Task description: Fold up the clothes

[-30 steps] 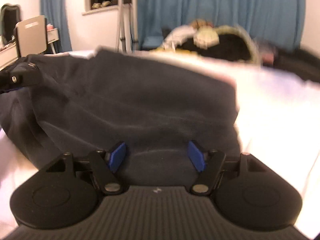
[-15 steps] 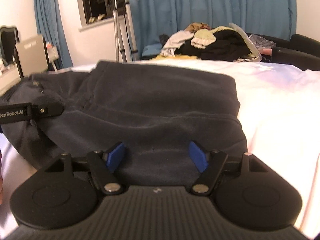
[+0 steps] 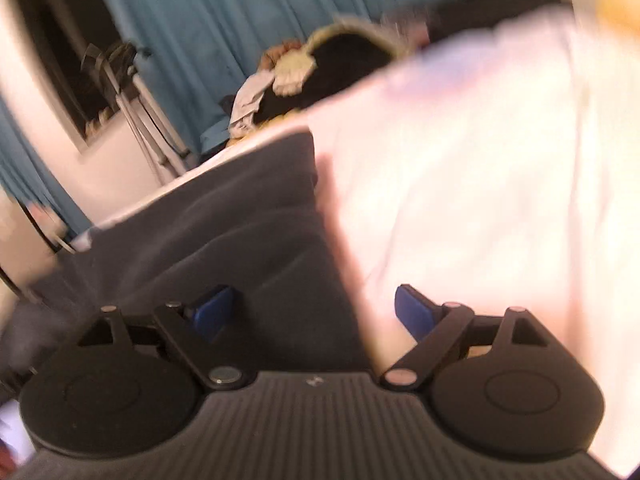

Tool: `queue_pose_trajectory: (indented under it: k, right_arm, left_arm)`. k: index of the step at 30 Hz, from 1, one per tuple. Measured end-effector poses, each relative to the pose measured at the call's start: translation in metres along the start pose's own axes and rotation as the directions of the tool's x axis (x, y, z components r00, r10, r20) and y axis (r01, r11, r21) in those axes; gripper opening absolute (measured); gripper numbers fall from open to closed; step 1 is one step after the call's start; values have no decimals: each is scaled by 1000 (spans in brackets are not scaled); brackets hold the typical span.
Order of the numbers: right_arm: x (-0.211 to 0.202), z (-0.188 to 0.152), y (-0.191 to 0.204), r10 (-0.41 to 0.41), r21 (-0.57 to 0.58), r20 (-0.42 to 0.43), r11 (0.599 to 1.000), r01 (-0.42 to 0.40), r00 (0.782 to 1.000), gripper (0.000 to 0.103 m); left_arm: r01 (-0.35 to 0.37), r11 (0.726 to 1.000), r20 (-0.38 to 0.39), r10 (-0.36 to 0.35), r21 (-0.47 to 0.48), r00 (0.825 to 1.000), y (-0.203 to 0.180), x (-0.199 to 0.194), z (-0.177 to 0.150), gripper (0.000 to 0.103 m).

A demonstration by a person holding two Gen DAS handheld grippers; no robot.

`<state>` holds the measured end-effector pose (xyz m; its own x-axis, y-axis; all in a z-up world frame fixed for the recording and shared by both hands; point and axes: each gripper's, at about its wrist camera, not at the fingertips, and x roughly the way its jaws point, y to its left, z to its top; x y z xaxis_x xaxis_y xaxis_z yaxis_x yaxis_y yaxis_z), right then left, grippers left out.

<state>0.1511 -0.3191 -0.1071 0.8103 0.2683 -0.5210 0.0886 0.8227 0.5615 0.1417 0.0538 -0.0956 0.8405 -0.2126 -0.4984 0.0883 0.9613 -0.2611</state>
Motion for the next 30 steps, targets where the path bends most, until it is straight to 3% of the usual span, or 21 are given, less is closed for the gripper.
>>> queue_pose_trajectory:
  k: [3, 6, 9, 12, 14, 16, 17, 19, 22, 24, 26, 27, 30]
  right_arm:
    - [-3, 3, 13, 176, 22, -6, 984, -175, 984, 87]
    - [-21, 10, 34, 355, -51, 69, 935, -352, 932, 87]
    - [-23, 13, 37, 381, -25, 103, 925, -380, 919, 89]
    - [-3, 6, 17, 257, 112, 66, 958, -263, 964, 90]
    - [19, 1, -1, 164, 204, -10, 966, -158, 986, 83]
    - [33, 5, -2, 96, 183, -89, 980, -79, 991, 50]
    - [33, 9, 4, 73, 148, -94, 987, -59, 993, 45]
    - [22, 16, 21, 58, 91, -57, 994, -53, 997, 29]
    - [3, 27, 46, 45, 5, 4, 999, -45, 999, 23]
    - [-10, 35, 61, 31, -69, 63, 997, -27, 998, 21]
    - [-21, 41, 70, 45, -118, 121, 993, -31, 992, 19]
    - [-25, 45, 70, 61, -123, 138, 991, -44, 989, 19]
    - [-36, 60, 67, 105, -128, 182, 988, -82, 978, 18]
  left_arm:
    - [-2, 1000, -2, 2, 1, 1000, 1, 0, 0, 21]
    - [-12, 1000, -7, 12, 6, 1000, 0, 1, -1, 21]
    - [-14, 1000, -3, 14, 21, 1000, -1, 1, -3, 23]
    - [-11, 1000, -1, 11, 27, 1000, -4, 4, -3, 25]
    - [-10, 999, 1, 10, 43, 1000, -6, 4, -4, 27]
    - [7, 997, 13, -8, 71, 1000, -8, 2, -4, 36]
    - [10, 997, 24, -12, 78, 1000, -8, -1, -4, 39]
    - [2, 997, 54, -6, 78, 999, -10, -9, -3, 56]
    - [-21, 997, 144, 10, 76, 990, -9, -30, 2, 76]
    - [-53, 997, 205, 39, 63, 978, -6, -43, 8, 76]
    - [-132, 991, 190, 128, 8, 973, 0, -41, 21, 76]
    - [-206, 978, 162, 205, -6, 965, 0, -35, 28, 76]
    - [-298, 953, 131, 290, 49, 948, -8, -18, 38, 76]
